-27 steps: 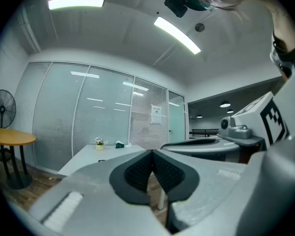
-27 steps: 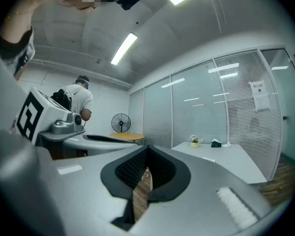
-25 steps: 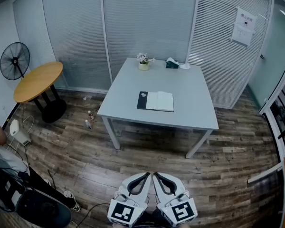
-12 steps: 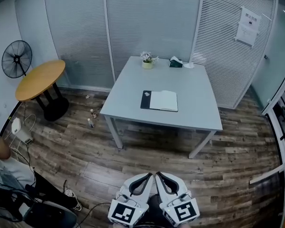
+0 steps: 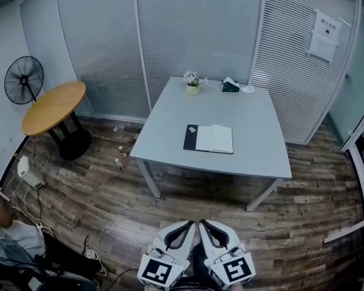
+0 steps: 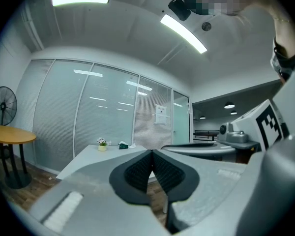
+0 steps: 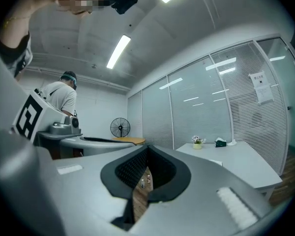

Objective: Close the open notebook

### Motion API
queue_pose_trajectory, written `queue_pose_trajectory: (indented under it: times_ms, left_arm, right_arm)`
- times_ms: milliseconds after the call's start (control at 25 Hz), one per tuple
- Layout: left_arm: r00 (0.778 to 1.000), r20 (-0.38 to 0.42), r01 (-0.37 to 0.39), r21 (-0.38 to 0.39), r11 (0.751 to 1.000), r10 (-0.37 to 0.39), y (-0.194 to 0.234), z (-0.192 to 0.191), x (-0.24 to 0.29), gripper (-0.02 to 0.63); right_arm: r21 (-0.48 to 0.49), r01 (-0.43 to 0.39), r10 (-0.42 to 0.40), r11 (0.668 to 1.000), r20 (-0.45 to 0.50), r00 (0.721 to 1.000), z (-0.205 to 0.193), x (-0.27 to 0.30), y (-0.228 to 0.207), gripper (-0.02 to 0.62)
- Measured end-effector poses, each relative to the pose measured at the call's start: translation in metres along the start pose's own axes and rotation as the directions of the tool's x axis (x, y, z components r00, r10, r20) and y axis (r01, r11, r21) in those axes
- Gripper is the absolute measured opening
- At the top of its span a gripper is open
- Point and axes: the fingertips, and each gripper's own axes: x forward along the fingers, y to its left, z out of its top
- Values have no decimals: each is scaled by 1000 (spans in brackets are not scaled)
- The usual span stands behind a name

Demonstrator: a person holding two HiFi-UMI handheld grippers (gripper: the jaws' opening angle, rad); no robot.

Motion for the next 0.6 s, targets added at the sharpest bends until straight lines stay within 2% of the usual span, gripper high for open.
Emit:
queue_pose_trajectory:
  times_ms: [240, 400, 480, 600]
  left_arm:
    - [1000, 2, -3, -3, 1000, 3, 29, 7, 45, 5]
    - [999, 10, -35, -7, 999, 36, 50, 15, 68, 5]
    - [999, 5, -47, -9, 999, 47, 59, 16, 81, 47]
    - [999, -4, -54, -12, 998, 54, 70, 17, 99, 49]
  right_arm:
    - [-2, -4, 4, 1000, -6, 1000, 4, 40, -34, 3]
    - [-2, -6, 6, 1000, -9, 1000, 9, 63, -55, 3]
    - [-1, -14, 14, 1000, -10, 1000, 12, 74, -65, 33]
    - [1, -21, 21, 1000, -9, 1000, 14, 89, -81, 51]
